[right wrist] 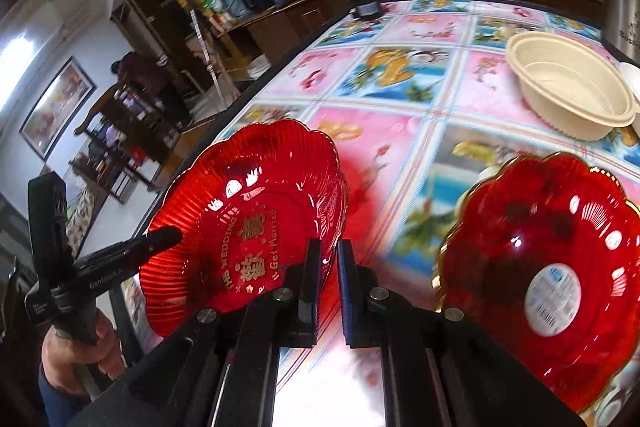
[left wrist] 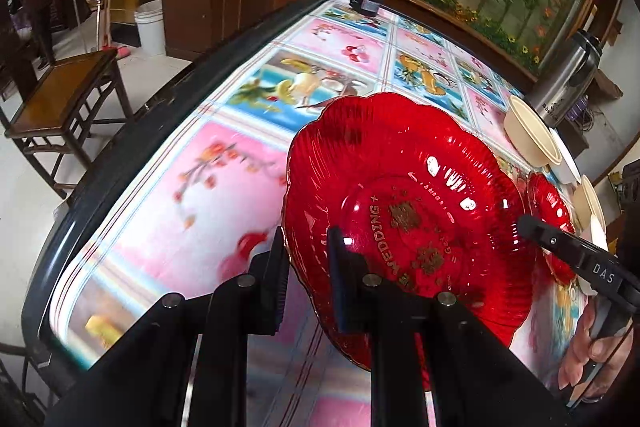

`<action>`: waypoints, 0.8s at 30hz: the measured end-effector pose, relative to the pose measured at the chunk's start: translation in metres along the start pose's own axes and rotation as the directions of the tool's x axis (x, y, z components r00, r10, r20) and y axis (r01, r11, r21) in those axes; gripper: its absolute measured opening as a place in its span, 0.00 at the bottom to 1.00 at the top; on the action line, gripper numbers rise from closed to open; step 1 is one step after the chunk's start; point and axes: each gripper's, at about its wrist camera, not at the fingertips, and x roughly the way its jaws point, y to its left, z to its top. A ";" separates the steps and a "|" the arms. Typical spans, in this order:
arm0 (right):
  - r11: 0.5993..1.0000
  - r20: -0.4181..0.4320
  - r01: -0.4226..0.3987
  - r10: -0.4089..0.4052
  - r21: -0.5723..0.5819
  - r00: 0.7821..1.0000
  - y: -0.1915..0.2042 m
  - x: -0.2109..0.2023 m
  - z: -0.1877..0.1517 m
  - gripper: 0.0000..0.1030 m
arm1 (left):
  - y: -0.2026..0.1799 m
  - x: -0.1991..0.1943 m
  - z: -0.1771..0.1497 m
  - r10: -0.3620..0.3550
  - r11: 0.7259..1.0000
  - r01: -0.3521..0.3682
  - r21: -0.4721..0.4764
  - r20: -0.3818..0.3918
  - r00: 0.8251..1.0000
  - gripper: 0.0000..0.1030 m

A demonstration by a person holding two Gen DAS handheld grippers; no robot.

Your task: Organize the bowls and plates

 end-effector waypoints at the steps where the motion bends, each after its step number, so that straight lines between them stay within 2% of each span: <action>1: 1.000 -0.001 -0.004 0.004 -0.006 1.000 0.002 -0.001 -0.003 0.08 | 0.001 -0.002 -0.002 0.006 1.000 -0.006 0.000 0.003 1.000 0.15; 8: 0.998 -0.008 -0.045 0.045 -0.037 0.999 0.015 -0.004 -0.018 0.09 | 0.008 -0.011 -0.011 0.026 1.000 -0.026 -0.014 0.030 0.999 0.15; 24: 0.994 0.028 -0.100 0.102 -0.048 0.994 0.012 -0.014 -0.017 0.13 | 0.011 -0.025 -0.013 0.052 0.998 -0.050 -0.034 0.060 0.997 0.18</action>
